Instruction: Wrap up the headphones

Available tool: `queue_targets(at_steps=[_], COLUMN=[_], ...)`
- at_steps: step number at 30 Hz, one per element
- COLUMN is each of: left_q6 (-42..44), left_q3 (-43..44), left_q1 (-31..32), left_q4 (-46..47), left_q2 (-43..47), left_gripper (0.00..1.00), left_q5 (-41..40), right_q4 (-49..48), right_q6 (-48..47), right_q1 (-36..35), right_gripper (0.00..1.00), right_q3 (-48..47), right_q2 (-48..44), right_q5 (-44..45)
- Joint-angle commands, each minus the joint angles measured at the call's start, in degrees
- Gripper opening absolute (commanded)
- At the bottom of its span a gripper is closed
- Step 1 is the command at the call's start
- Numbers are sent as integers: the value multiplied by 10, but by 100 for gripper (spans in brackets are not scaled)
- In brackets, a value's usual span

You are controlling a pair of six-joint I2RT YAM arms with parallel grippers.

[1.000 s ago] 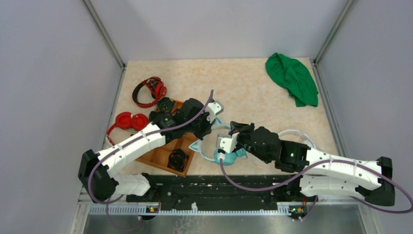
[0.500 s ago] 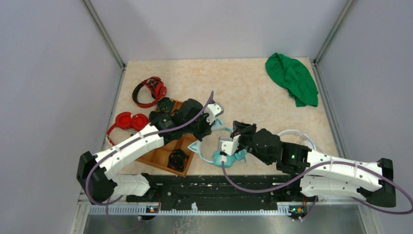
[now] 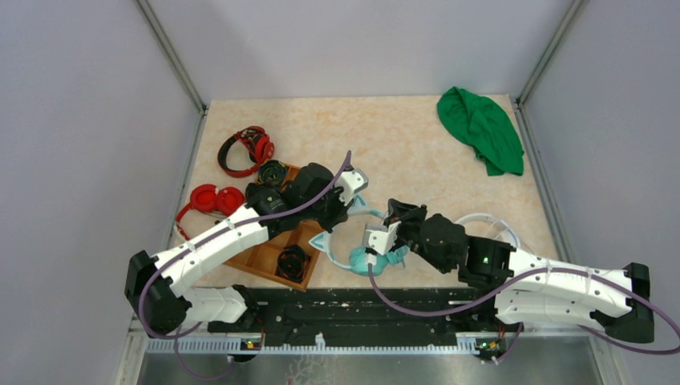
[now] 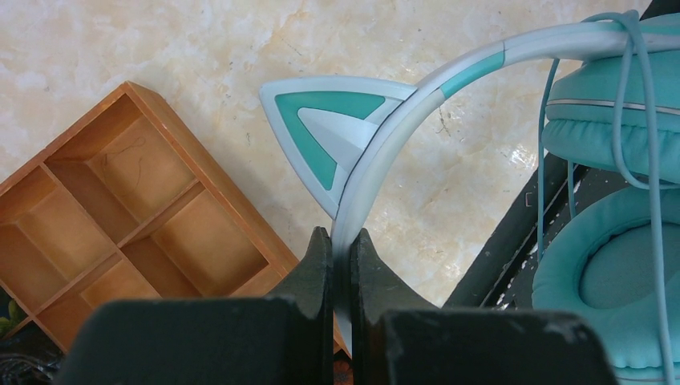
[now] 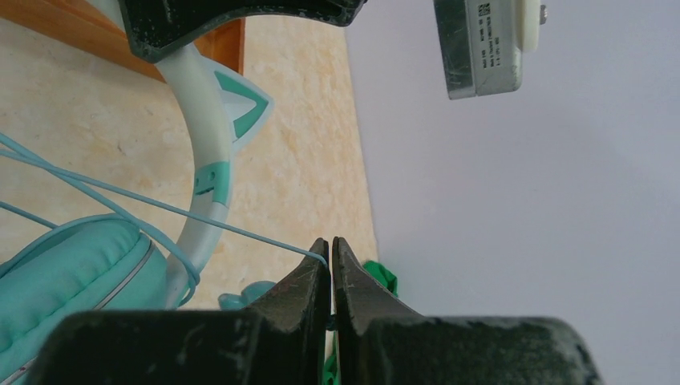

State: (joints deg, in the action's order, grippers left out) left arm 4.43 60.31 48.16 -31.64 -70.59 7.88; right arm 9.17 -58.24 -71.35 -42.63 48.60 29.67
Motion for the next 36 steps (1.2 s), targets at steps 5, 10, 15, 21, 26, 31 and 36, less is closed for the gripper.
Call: queue_targets(at_steps=[5,10,15,21,26,31,36], left_q6=[12,13,14,13,11,6,10], left_q3=[10,9,13,13,11,17,13], left_q1=[8,8,8,8,8,8,10], left_q4=[3,12,14,20,21,16,12], left_q2=[41,45,36,32,28,18,17], left_gripper=[0,0,0,0,0,0,0], left_q5=[29,20,23,29,49,59,71], right_q4=[65,93,128,154,188,240,261], right_q6=[139,207,240,269,314,344,402], right_q1=[10,10,10,9,16,52,111], right_gripper=[13,33,40,45,46,47,55], right_q3=[-27,-23,-24,-22,-38,-61,-102], right_q2=[-34,-65,-76,-82,-62,-27,-9], right_q5=[-15,-49,-63,-72,-85,-150,-211])
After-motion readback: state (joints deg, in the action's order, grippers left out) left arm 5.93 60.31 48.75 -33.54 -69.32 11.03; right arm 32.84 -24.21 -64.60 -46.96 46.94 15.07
